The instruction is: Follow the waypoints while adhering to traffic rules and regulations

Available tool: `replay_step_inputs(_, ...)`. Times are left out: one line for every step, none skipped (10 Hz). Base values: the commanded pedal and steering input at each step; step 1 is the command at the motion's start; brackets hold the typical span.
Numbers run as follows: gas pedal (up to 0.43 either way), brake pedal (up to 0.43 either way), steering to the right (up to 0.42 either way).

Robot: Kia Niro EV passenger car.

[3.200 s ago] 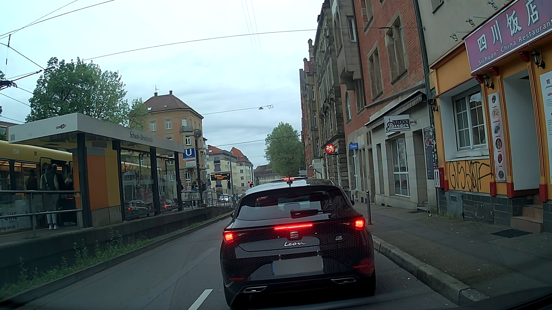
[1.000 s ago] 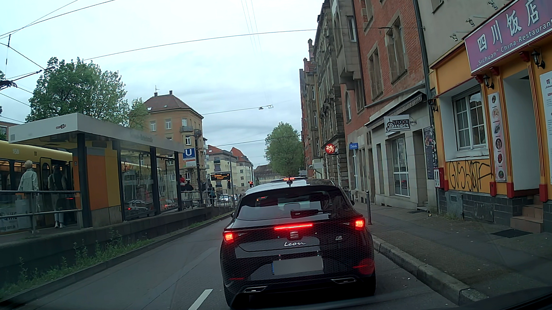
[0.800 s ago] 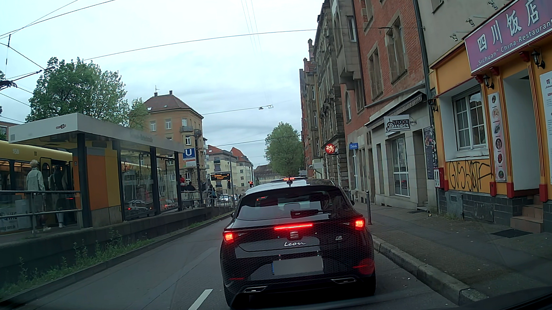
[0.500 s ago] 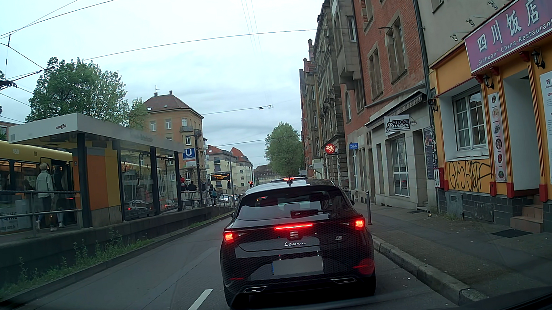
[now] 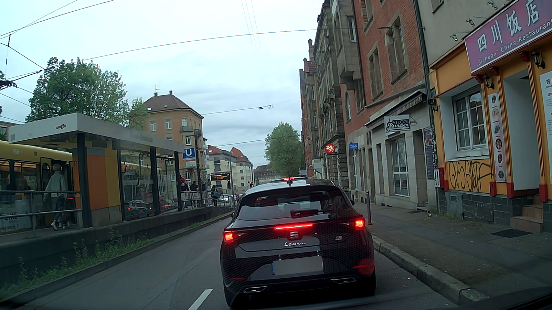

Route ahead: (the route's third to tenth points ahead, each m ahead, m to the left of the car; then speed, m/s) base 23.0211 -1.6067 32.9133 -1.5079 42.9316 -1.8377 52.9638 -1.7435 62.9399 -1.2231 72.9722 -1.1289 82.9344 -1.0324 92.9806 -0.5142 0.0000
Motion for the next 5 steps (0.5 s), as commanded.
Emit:
replay_step_inputs(0.0,0.305,-0.037)
replay_step_inputs(0.0,0.305,-0.036)
replay_step_inputs(0.0,0.311,-0.037)
replay_step_inputs(0.0,0.305,-0.036)
replay_step_inputs(0.0,0.305,-0.037)
